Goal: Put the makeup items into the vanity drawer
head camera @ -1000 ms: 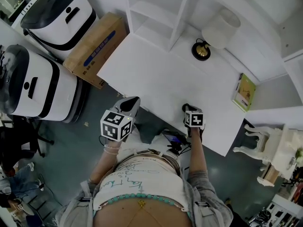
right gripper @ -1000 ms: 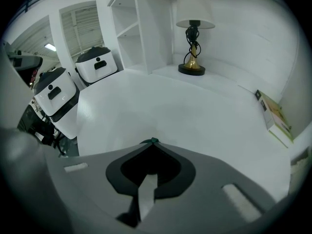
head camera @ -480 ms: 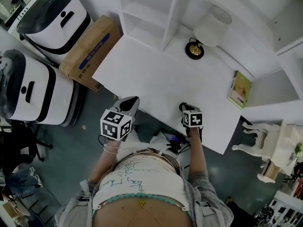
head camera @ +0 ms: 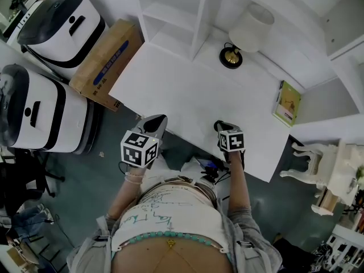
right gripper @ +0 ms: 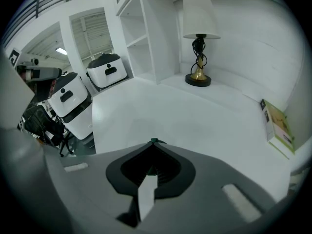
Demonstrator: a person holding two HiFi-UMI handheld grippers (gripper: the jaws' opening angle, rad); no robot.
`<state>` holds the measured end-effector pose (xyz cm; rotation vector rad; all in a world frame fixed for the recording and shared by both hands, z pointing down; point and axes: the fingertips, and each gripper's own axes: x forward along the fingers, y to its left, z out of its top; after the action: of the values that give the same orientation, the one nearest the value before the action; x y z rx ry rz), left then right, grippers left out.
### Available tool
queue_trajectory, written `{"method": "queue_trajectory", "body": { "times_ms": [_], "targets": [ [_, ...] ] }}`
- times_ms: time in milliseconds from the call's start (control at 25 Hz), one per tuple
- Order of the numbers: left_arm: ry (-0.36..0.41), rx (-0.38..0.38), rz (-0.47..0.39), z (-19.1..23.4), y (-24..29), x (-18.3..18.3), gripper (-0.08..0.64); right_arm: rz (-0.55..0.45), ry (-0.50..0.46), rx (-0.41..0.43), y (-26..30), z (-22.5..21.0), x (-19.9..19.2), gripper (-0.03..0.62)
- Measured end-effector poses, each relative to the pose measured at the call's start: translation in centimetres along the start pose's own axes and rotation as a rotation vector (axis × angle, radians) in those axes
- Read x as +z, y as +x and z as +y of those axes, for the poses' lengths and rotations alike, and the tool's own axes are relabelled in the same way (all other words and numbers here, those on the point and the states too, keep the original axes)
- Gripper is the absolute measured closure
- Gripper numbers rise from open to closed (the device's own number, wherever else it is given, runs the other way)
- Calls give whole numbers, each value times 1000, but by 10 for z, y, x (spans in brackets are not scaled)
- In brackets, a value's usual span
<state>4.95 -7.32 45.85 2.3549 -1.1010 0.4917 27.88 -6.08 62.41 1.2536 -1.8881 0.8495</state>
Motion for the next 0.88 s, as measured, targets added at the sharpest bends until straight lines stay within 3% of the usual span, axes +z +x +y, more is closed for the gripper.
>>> {"method": "queue_trajectory", "body": {
  "times_ms": [880],
  "targets": [
    [-17,16,13,7,1,-9,558,-21,-132,80,-37,37,36,563]
  ]
}}
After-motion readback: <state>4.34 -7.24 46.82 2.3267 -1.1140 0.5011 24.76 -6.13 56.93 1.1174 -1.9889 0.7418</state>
